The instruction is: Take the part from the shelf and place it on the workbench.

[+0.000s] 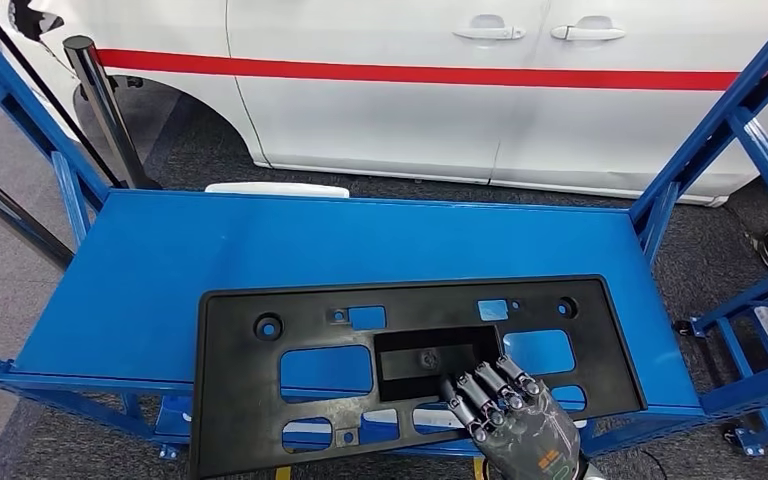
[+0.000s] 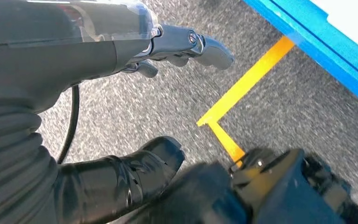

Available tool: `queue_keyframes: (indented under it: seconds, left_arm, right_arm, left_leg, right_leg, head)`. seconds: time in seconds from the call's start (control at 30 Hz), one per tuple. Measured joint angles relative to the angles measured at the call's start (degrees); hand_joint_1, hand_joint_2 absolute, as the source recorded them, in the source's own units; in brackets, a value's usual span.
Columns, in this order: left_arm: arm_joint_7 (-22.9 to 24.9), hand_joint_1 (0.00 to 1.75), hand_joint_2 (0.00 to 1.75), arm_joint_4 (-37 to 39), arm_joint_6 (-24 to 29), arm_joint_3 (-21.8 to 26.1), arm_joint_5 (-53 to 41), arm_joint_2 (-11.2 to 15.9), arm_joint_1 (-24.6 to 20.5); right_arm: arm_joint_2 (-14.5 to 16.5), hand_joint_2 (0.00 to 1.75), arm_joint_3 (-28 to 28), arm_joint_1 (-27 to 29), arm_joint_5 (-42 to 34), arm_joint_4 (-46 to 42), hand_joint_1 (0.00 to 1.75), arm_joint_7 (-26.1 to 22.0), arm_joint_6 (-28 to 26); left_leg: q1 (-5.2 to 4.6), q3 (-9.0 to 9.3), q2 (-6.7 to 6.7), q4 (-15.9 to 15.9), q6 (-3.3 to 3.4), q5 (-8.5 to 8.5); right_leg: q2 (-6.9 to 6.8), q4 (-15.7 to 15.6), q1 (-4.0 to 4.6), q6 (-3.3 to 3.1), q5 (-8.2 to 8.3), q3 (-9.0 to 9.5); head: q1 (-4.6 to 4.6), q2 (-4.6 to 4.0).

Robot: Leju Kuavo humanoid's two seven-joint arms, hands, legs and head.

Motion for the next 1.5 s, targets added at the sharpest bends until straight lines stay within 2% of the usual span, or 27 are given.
queue_keyframes:
  seconds: [0.07, 0.13, 0.27, 0.33, 0.4, 0.43, 0.47, 0.5, 0.53, 0.6, 0.67, 0.77, 0.8, 0.87, 0.93, 0.97, 1.0, 1.03, 1.07, 1.13, 1.17, 1.27, 1.33, 1.37, 1.43, 1.47, 1.5]
  left_arm:
    - [0.0, 0.00, 1.75, 0.0, 0.0, 0.0, 0.0, 0.0, 0.1]
    - [0.0, 0.00, 1.75, 0.0, 0.0, 0.0, 0.0, 0.1, 0.1]
    - [0.0, 0.00, 1.75, 0.0, 0.0, 0.0, 0.0, 0.1, 0.2]
    - [0.0, 0.00, 1.75, 0.0, 0.0, 0.0, 0.0, 0.2, 0.2]
    - [0.0, 0.00, 1.75, 0.0, 0.0, 0.0, 0.0, 0.2, 0.1]
    - [0.0, 0.00, 1.75, 0.0, 0.0, 0.0, 0.0, 0.3, 0.1]
    - [0.1, 0.00, 1.75, 0.0, 0.0, 0.0, 0.0, 0.3, 0.2]
    - [0.1, 0.00, 1.75, 0.0, 0.0, 0.0, 0.0, 0.4, 0.2]
    - [0.1, 0.00, 1.75, 0.0, 0.0, 0.0, 0.0, 0.4, 0.3]
    - [0.2, 0.00, 1.75, 0.0, 0.0, 0.0, 0.0, 0.5, 0.3]
    - [0.2, 0.00, 1.75, 0.0, -0.1, 0.0, 0.0, 0.5, 0.2]
    - [0.3, 0.00, 1.75, 0.0, -0.1, 0.0, 0.0, 0.5, 0.3]
    - [0.3, 0.00, 1.75, 0.0, -0.1, 0.0, 0.0, 0.5, 0.3]
    - [0.4, 0.00, 1.75, 0.0, 0.0, 0.0, 0.0, 0.5, 0.3]
    - [0.4, 0.00, 1.75, 0.0, 0.0, 0.0, 0.0, 0.5, 0.2]
    - [0.4, 0.00, 1.75, 0.0, 0.0, 0.0, 0.0, 0.5, 0.2]
    - [0.4, 0.00, 1.75, 0.0, 0.0, 0.0, 0.0, 0.5, 0.2]
    - [0.5, 0.00, 1.75, 0.0, 0.0, 0.0, 0.0, 0.5, 0.3]
    - [0.5, 0.00, 1.75, 0.0, 0.0, 0.0, 0.0, 0.5, 0.3]
    - [0.5, 0.00, 1.75, 0.0, -0.1, 0.0, 0.0, 0.4, 0.3]
    - [0.5, 0.00, 1.75, 0.0, -0.1, 0.0, 0.0, 0.4, 0.3]
    - [0.5, 0.00, 1.75, 0.0, 0.0, 0.0, 0.0, 0.4, 0.3]
    - [0.5, 0.00, 1.75, 0.0, 0.0, 0.0, 0.0, 0.5, 0.3]
    - [0.5, 0.00, 1.75, 0.0, 0.0, 0.0, 0.0, 0.5, 0.3]
    - [0.5, 0.00, 1.75, 0.0, 0.0, 0.0, 0.0, 0.5, 0.3]
    - [0.5, 0.00, 1.75, 0.0, 0.0, 0.0, 0.0, 0.5, 0.3]
    - [0.5, 0.00, 1.75, 0.0, 0.0, 0.0, 0.0, 0.5, 0.3]
  right_arm:
    - [0.0, 1.75, 0.0, 0.0, 0.0, 0.1, 1.75, 0.1, 0.0]
    - [0.0, 1.75, 0.0, -0.1, 0.0, 0.2, 1.75, 0.1, 0.0]
    - [0.0, 1.75, -0.1, -0.1, 0.0, 0.3, 1.75, 0.1, 0.0]
    - [0.0, 1.75, -0.1, -0.2, 0.0, 0.4, 1.75, 0.2, 0.0]
    - [0.1, 1.75, -0.1, -0.2, 0.0, 0.5, 1.75, 0.3, 0.0]
    - [0.1, 1.75, -0.1, -0.3, 0.0, 0.6, 1.75, 0.3, 0.0]
    - [0.1, 1.75, -0.1, -0.3, 0.0, 0.7, 1.75, 0.3, 0.0]
    - [0.1, 1.75, -0.1, -0.3, 0.0, 0.8, 1.75, 0.4, 0.0]
    - [0.1, 1.75, -0.1, -0.3, 0.0, 0.9, 1.75, 0.4, 0.0]
    - [0.1, 1.75, -0.1, -0.4, 0.0, 1.0, 1.75, 0.4, 0.0]
    - [0.1, 1.75, -0.1, -0.5, 0.0, 1.0, 1.75, 0.5, 0.0]
    - [0.1, 1.75, -0.1, -0.6, 0.0, 1.0, 1.75, 0.6, 0.0]
    - [0.1, 1.75, -0.1, -0.6, 0.0, 1.0, 1.75, 0.6, 0.0]
    - [0.1, 1.75, -0.1, -0.7, 0.0, 1.0, 1.75, 0.7, 0.0]
    - [0.0, 1.75, -0.1, -0.7, 0.0, 1.2, 1.75, 0.7, 0.0]
    - [0.0, 1.75, -0.1, -0.7, 0.0, 1.3, 1.75, 0.8, 0.0]
    - [0.0, 1.75, -0.1, -0.7, 0.0, 1.4, 1.75, 0.8, 0.0]
    - [0.0, 1.75, -0.1, -0.7, 0.0, 1.5, 1.75, 0.8, 0.0]
    - [0.0, 1.75, -0.1, -0.7, 0.0, 1.5, 1.75, 0.8, 0.0]
    - [0.0, 1.75, -0.1, -0.7, 0.0, 1.5, 1.75, 0.8, 0.0]
    - [0.0, 1.75, -0.1, -0.8, 0.0, 1.5, 1.75, 0.8, 0.0]
    - [0.0, 1.75, -0.1, -0.8, 0.0, 1.5, 1.75, 0.8, 0.0]
    - [0.0, 1.75, -0.1, -0.8, 0.0, 1.5, 1.75, 0.8, 0.0]
    - [0.0, 1.75, -0.1, -0.8, 0.0, 1.5, 1.75, 0.8, 0.0]
    - [0.0, 1.75, -0.1, -0.8, 0.0, 1.5, 1.75, 0.8, 0.0]
    - [0.0, 1.75, -0.1, -0.8, 0.0, 1.5, 1.75, 0.8, 0.0]
    - [0.0, 1.75, -0.1, -0.8, 0.0, 1.5, 1.75, 0.8, 0.0]
  left_leg:
    - [0.26, -0.02, -0.10, 0.5, -0.51, -0.30]
    - [0.23, -0.21, -0.25, 1.2, -1.38, -0.55]
    - [0.31, -0.51, -0.34, 1.3, -2.91, -0.41]
    - [0.49, -1.84, -0.27, 4.4, -3.38, -2.93]
    - [0.55, -4.62, -0.20, 11.5, -3.64, -7.36]
    - [0.55, -5.83, -0.20, 14.9, -3.69, -8.97]
    - [0.54, -6.24, -0.20, 16.8, -3.63, -9.52]
    - [0.52, -5.61, -0.20, 16.5, -3.47, -9.02]
    - [0.47, -3.85, -0.20, 14.0, -3.20, -7.60]
    - [0.20, 0.87, -0.21, 6.0, -2.42, -4.64]
    - [-0.20, 3.25, -0.24, 1.3, -1.90, -3.59]
    - [-0.26, 3.14, -0.16, 0.3, -1.35, -2.96]
    - [-0.12, 3.06, -0.06, 0.0, -1.03, -2.57]
    - [0.07, 2.65, 0.18, -0.3, -0.41, -1.87]
    - [-0.01, 1.87, 0.29, -0.2, -0.08, -1.50]
    - [-0.03, 1.52, 0.32, 0.0, -0.09, -1.37]
    - [-0.03, 1.19, 0.34, 0.2, -0.15, -1.27]
    - [-0.02, 0.94, 0.35, 0.4, -0.23, -1.21]
    - [0.00, 0.74, 0.35, 0.7, -0.31, -1.17]
    - [-0.14, 0.35, 0.30, 1.1, -0.68, -1.07]
    - [-0.24, 0.17, 0.27, 1.3, -0.99, -0.95]
    - [-0.27, -0.12, 0.21, 1.2, -2.07, -0.51]
    - [-0.09, -0.82, 0.18, 2.6, -2.71, -1.88]
    - [0.00, -1.76, 0.16, 4.9, -2.97, -3.77]
    - [0.09, -4.41, 0.15, 12.2, -3.35, -8.37]
    - [0.12, -5.41, 0.16, 15.5, -3.48, -9.97]
    - [0.12, -5.57, 0.16, 17.0, -3.52, -10.45]
  right_leg:
    - [-0.02, -6.9, -0.37, 0.25, 4.24, 2.81]
    - [0.15, -12.5, -0.29, 0.00, 6.71, 5.05]
    - [0.41, -13.4, 0.14, -1.72, 7.48, 4.77]
    - [0.23, -13.7, 0.03, -2.65, 8.02, 4.41]
    - [0.00, -13.7, 0.23, -3.22, 8.40, 3.87]
    - [-0.08, -13.7, 0.42, -3.37, 8.55, 3.61]
    - [-0.13, -13.6, 0.60, -3.47, 8.69, 3.40]
    - [-0.14, -13.6, 0.76, -3.50, 8.80, 3.26]
    - [-0.13, -13.6, 0.90, -3.50, 8.88, 3.21]
    - [-0.13, -13.5, 1.12, -3.32, 9.02, 3.20]
    - [-0.13, -13.4, 1.21, -2.85, 9.27, 2.98]
    - [-0.10, -13.4, 1.09, -1.84, 9.63, 2.67]
    - [-0.08, -12.8, 1.06, -1.54, 9.06, 2.42]
    - [-0.06, -8.7, 0.89, -1.12, 5.76, 0.70]
    - [-0.06, -1.5, 0.75, -0.78, 1.72, -2.14]
    - [-0.06, 1.0, 0.70, -0.64, 0.83, -2.94]
    - [-0.07, 1.6, 0.66, -0.55, 0.99, -2.82]
    - [-0.08, 0.0, 0.60, -0.52, 2.16, -1.57]
    - [-0.08, -3.6, 0.52, -0.56, 3.94, 0.67]
    - [-0.05, -10.8, 0.57, -0.91, 6.18, 4.62]
    - [-0.02, -12.8, 0.67, -1.17, 6.65, 5.53]
    - [0.01, -13.5, 0.87, -2.19, 7.23, 5.23]
    - [-0.12, -13.9, 0.71, -3.13, 7.91, 4.88]
    - [-0.22, -14.0, 0.61, -3.54, 8.28, 4.58]
    - [-0.32, -14.0, 0.72, -3.88, 8.84, 3.76]
    - [-0.35, -14.0, 0.79, -3.88, 9.12, 3.35]
    - [-0.36, -13.9, 0.83, -3.85, 9.36, 2.99]
  head:
    - [0.01, 0.00]
    - [-0.02, 0.00]
    - [-0.08, 0.00]
    - [-0.12, 0.00]
    - [-0.16, 0.00]
    - [-0.16, 0.00]
    - [-0.16, 0.00]
    - [-0.17, 0.00]
    - [-0.17, 0.00]
    - [-0.15, 0.00]
    - [-0.14, 0.00]
    - [-0.14, 0.00]
    - [-0.11, 0.00]
    - [-0.08, 0.00]
    - [-0.06, 0.00]
    - [-0.05, 0.00]
    - [-0.05, 0.00]
    - [-0.05, 0.00]
    - [-0.05, 0.00]
    - [-0.06, 0.00]
    - [-0.08, 0.00]
    - [-0.08, 0.00]
    - [-0.12, 0.00]
    - [-0.15, 0.00]
    - [-0.21, 0.00]
    - [-0.21, 0.00]
    - [-0.21, 0.00]
